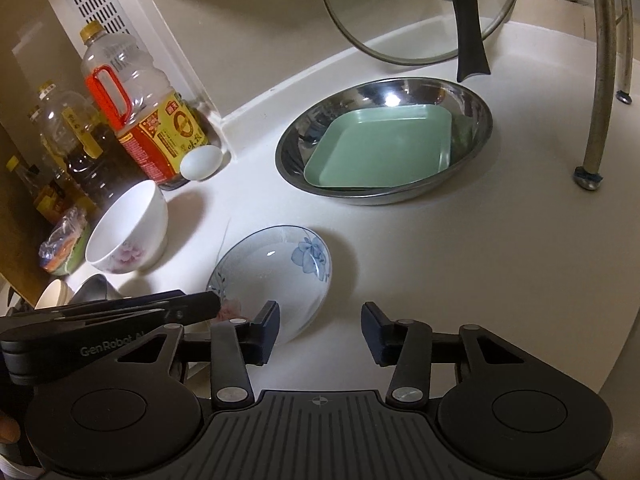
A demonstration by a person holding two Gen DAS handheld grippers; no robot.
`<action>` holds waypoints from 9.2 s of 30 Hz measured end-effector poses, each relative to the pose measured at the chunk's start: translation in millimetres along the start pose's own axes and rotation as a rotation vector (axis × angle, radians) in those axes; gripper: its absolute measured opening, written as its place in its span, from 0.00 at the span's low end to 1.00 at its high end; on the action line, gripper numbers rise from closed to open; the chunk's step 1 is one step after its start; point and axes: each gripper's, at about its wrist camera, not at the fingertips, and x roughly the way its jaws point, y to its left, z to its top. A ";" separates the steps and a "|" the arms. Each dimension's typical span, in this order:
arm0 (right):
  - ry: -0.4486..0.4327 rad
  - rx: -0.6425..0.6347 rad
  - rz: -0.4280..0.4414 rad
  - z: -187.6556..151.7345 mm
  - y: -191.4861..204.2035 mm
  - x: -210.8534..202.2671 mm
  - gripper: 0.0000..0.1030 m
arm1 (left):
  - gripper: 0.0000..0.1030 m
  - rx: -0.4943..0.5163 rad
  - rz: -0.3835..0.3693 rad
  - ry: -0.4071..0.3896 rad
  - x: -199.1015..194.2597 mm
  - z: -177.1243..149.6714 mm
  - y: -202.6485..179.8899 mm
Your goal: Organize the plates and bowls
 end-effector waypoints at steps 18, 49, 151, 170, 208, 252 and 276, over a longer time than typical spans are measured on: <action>-0.002 0.021 -0.021 4.2 0.6 17.4 0.18 | 0.20 0.011 -0.032 0.042 23.5 9.7 2.3; -0.038 0.039 0.025 11.7 0.8 -0.3 0.08 | 0.12 0.006 -0.048 0.017 0.3 16.9 -2.6; -0.216 0.075 -0.089 55.0 -49.9 -44.4 0.64 | 0.23 0.043 -0.103 -0.045 -2.5 67.6 -39.7; -0.107 0.026 0.002 -10.2 -36.2 -91.8 0.64 | 0.27 -0.032 -0.042 -0.059 -79.1 -9.6 -48.7; 0.066 -0.170 0.084 -71.1 11.5 -107.3 0.64 | 0.27 -0.176 0.084 -0.042 -145.4 -95.7 -31.3; 0.068 -0.243 0.333 -69.6 260.6 37.5 0.54 | 0.27 -0.363 0.261 -0.102 -189.8 -84.8 250.8; 0.051 -0.264 0.156 -69.3 316.7 98.5 0.32 | 0.28 -0.268 0.253 -0.073 -138.7 -56.3 285.1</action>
